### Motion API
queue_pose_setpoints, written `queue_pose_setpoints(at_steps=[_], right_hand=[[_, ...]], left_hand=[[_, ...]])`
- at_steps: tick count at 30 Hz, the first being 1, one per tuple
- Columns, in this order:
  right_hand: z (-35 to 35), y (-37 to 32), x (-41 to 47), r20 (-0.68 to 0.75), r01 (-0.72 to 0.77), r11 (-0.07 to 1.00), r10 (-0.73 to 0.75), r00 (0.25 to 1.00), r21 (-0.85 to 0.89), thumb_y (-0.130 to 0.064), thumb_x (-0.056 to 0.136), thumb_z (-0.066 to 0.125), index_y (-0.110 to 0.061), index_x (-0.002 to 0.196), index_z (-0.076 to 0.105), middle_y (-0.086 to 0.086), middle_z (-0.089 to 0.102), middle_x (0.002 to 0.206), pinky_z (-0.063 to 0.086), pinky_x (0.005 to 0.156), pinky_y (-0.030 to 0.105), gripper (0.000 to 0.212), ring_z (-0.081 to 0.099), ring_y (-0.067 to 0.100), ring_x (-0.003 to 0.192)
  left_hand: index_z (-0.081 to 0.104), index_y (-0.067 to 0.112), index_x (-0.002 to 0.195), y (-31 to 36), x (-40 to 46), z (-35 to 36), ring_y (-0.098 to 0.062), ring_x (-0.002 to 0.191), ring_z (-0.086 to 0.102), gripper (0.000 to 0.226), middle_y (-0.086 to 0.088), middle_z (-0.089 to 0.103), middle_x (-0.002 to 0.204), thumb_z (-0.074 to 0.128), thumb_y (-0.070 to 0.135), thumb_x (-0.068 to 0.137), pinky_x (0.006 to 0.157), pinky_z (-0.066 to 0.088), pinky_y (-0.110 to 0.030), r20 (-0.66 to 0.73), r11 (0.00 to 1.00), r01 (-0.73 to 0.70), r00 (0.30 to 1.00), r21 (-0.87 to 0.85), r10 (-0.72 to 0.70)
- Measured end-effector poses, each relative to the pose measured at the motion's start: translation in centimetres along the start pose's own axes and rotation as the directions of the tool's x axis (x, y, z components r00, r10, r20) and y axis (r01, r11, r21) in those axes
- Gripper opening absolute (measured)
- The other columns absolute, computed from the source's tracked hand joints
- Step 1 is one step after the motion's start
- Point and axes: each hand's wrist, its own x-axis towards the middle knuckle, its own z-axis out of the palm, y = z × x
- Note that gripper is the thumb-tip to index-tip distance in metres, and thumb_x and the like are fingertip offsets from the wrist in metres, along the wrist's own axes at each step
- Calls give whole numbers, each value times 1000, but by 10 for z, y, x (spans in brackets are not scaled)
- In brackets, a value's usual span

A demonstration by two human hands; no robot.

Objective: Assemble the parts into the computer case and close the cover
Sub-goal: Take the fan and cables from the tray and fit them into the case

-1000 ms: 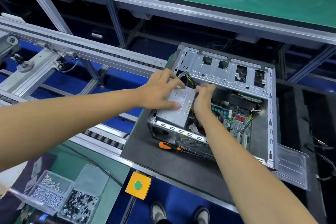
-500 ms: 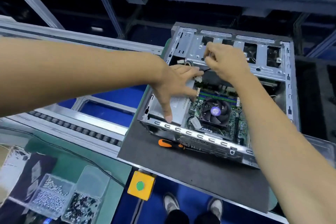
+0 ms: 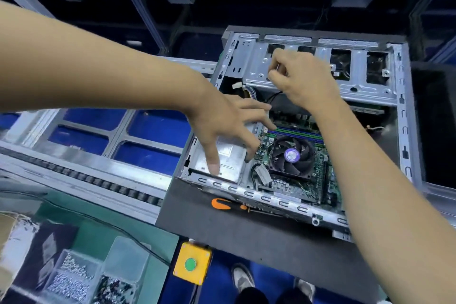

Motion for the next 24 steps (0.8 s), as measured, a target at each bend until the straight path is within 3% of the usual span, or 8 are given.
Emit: queue_pose_setpoints(at_steps=[5,11,16,19,21,24], right_hand=[[0,-1,-1,-3,4,1000,-4,1000,-24,-41,86,37,-21,93,56,-3,61,83,32,63,34,29,56,25,78],[0,-2,-3,-23,-17,1000,17,1000,16,-41,83,36,-23,90,54,-6,60,80,28,63,34,26,55,24,77],[0,-4,-3,-32,-18,999,19,999,27,-40,84,37,-25,87,51,-7,59,78,24,58,33,21,53,23,74],[1,-3,-3,-29,-21,999,21,999,24,-40,85,37,-26,87,50,-8,58,77,23,55,26,19,52,23,73],[1,-4,-3,-28,-33,999,33,999,29,-41,85,35,-25,87,50,-7,58,76,22,55,30,22,52,25,74],[0,-4,-2,-39,-45,998,47,998,36,-39,89,30,-20,90,51,-1,60,79,28,62,36,28,53,30,76]], left_hand=[[52,48,121,-14,4,-6,-23,153,-10,55,6,0,164,67,76,76,119,10,-55,-70,992,-125,989,31,127],[57,49,117,-23,6,-26,-26,146,6,54,5,8,162,69,77,72,117,22,-62,-126,994,-76,988,79,86],[54,51,116,-19,-1,-15,-18,148,-4,46,12,-1,161,70,70,78,122,12,-55,-104,994,39,993,-97,-49],[58,46,111,-9,-5,-3,-14,148,-4,29,16,2,159,51,68,94,120,7,-45,-145,948,127,974,-291,-175],[64,33,100,-3,4,1,-16,137,20,36,8,28,145,40,59,102,120,15,-41,-325,912,134,906,-388,-271],[60,14,82,9,33,-2,-18,103,46,37,4,47,103,42,36,105,98,41,-44,-592,808,141,610,-572,-526]])
